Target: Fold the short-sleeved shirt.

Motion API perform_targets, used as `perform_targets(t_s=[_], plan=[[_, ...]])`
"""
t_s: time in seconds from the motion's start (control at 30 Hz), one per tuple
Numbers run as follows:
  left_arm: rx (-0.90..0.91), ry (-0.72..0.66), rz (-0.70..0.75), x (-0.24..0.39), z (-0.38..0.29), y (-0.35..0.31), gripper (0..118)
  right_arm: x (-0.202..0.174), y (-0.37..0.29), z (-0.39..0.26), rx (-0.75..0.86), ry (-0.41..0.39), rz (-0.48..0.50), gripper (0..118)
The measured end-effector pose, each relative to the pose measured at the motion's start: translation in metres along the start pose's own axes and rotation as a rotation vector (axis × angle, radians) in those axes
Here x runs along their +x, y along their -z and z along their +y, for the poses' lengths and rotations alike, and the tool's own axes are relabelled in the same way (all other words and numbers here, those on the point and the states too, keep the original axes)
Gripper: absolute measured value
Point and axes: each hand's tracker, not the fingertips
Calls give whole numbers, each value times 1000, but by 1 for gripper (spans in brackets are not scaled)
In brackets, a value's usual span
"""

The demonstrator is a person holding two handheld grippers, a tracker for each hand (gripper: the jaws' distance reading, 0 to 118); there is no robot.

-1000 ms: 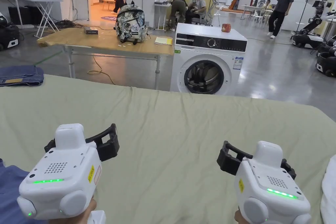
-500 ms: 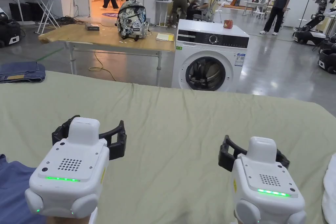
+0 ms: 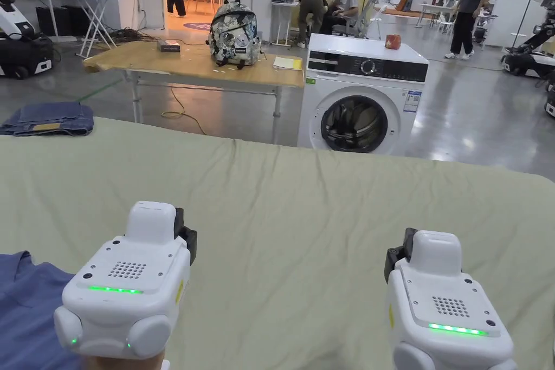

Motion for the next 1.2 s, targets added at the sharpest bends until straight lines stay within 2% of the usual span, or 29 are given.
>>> perform_targets(t_s=[0.2, 0.33, 0.43, 0.63, 0.83, 0.87, 0.93, 0.97, 1.0, 1.03, 1.07, 1.2], plan=[[-55, 6, -4, -62, -1, -17, 0, -14, 3, -3, -41, -22, 47, 0], [-138, -41, 63, -129, -4, -33, 0, -24, 6, -9, -66, -28, 69, 0], [-273, -87, 65, -185, -7, -40, 0, -31, 9, -14, -87, -31, 92, 0], [-497, -80, 117, -273, -40, -39, 0, -48, 11, -22, -120, -27, 127, 0], [-752, -135, 65, -309, -73, -16, 0, -58, 15, -30, -157, -29, 149, 0], [-788, -123, 85, -312, -79, -12, 14, -58, 15, -31, -162, -32, 153, 0], [-789, -103, 95, -309, -87, -12, 54, -61, 16, -33, -174, -42, 152, 0], [-791, -101, 91, -311, -92, -11, 68, -59, 17, -34, -181, -46, 151, 0], [-809, -116, 104, -312, -95, -8, 74, -58, 17, -35, -185, -49, 150, 0], [-833, -124, 104, -314, -97, -5, 74, -58, 17, -36, -188, -52, 147, 0], [-838, -130, 96, -314, -99, -5, 85, -58, 17, -37, -193, -56, 145, 0], [-878, -130, 142, -313, -113, 1, 86, -55, 19, -43, -214, -62, 136, 0]])
